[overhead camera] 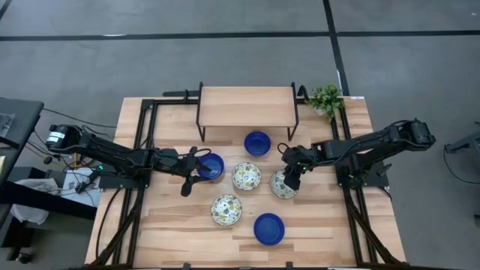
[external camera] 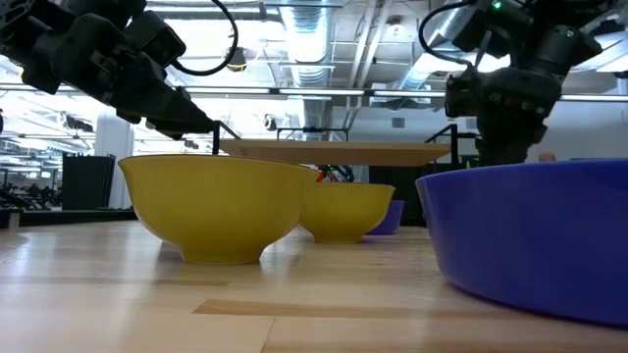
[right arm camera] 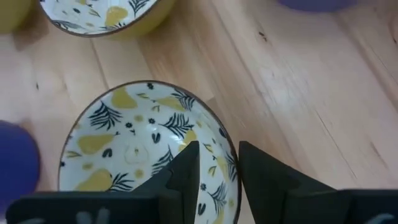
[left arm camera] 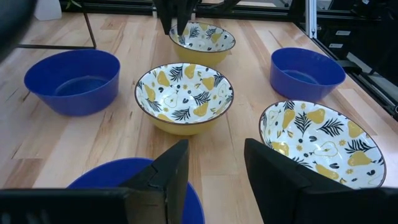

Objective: Pick & Place Mini bowls
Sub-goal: Put the top right yellow patterned bowl on the shelf

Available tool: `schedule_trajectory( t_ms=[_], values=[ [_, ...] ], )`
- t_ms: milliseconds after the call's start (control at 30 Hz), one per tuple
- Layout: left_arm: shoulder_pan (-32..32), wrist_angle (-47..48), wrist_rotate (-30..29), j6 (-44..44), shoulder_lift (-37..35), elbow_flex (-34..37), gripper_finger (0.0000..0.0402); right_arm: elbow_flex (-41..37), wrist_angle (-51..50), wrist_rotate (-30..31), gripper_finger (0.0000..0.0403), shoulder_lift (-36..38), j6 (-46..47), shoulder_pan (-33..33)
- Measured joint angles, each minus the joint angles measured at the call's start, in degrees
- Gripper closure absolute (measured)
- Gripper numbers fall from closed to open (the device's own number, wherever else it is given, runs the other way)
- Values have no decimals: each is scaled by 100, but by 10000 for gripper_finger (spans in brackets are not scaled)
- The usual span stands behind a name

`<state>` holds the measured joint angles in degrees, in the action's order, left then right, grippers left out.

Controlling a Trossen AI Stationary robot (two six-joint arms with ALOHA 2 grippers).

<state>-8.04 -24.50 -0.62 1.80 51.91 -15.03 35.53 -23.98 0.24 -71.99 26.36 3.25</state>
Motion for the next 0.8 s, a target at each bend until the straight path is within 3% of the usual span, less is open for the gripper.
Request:
schedule_trajectory(
  t_ms=[500,800],
  values=[
    [0,1,0,0,-1,0,248,-2,-326,1,302,0,-113,0],
    [0,1,0,0,-1,0,248,-2,-436,3,325,0,-139,0]
  ],
)
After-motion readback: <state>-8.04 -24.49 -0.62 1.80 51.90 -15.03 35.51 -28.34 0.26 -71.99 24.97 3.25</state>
